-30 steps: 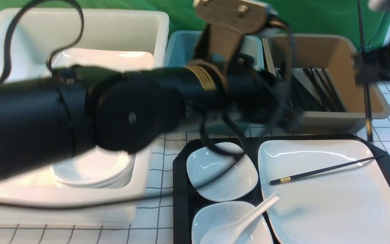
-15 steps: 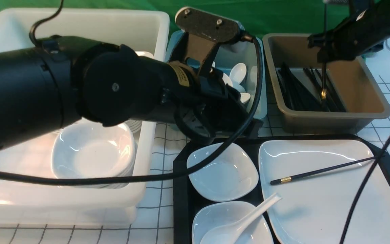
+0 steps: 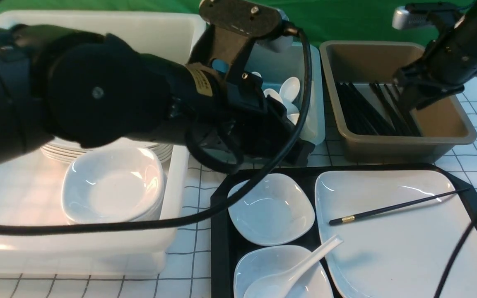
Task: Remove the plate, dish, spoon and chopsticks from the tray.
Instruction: Use the right arm to put a chopstick into the small storage box on the right, then use the right arm to grab a chopstick from the plate
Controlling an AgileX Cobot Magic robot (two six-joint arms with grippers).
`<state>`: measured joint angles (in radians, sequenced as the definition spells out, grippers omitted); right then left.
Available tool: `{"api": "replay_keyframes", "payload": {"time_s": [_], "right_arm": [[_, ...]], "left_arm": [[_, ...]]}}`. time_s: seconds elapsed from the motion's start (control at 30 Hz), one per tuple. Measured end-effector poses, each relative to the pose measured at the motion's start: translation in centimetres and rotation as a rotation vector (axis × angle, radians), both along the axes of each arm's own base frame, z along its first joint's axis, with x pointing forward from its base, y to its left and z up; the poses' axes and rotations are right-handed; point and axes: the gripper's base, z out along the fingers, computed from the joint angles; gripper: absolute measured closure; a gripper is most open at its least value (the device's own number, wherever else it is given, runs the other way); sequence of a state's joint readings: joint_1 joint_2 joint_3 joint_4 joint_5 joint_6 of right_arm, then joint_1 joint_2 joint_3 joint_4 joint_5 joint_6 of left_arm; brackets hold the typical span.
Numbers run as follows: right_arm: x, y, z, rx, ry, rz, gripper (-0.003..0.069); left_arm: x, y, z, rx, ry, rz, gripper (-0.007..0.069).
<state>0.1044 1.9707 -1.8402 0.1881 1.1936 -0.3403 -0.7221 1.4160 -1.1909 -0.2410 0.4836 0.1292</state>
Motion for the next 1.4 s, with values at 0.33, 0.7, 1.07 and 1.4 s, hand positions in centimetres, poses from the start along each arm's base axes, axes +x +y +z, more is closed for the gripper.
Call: {"api": "replay_keyframes", "payload": {"time_s": [0.33, 0.7, 1.07, 1.4], "right_arm": [[-6.6, 2.9, -6.1, -0.081, 0.139, 0.423, 0.0503], [-7.8, 6.9, -9.6, -0.166, -0.061, 0.732, 0.0118], [-7.7, 6.8, -12.8, -0.213, 0.045, 0.805, 0.0130], [-7.7, 6.7, -13.2, -0.221, 0.062, 0.818, 0.0558]], "left_arm": [[-1.0, 0.6, 0.0, 0.069, 0.042, -0.046, 0.0627], [-1.0, 0.6, -0.1, 0.075, 0.044, -0.050, 0.0627], [-1.0, 0.6, -0.1, 0.075, 0.044, -0.051, 0.0627], [-1.0, 0.6, -0.1, 0.080, 0.043, -0.053, 0.0627]]}}
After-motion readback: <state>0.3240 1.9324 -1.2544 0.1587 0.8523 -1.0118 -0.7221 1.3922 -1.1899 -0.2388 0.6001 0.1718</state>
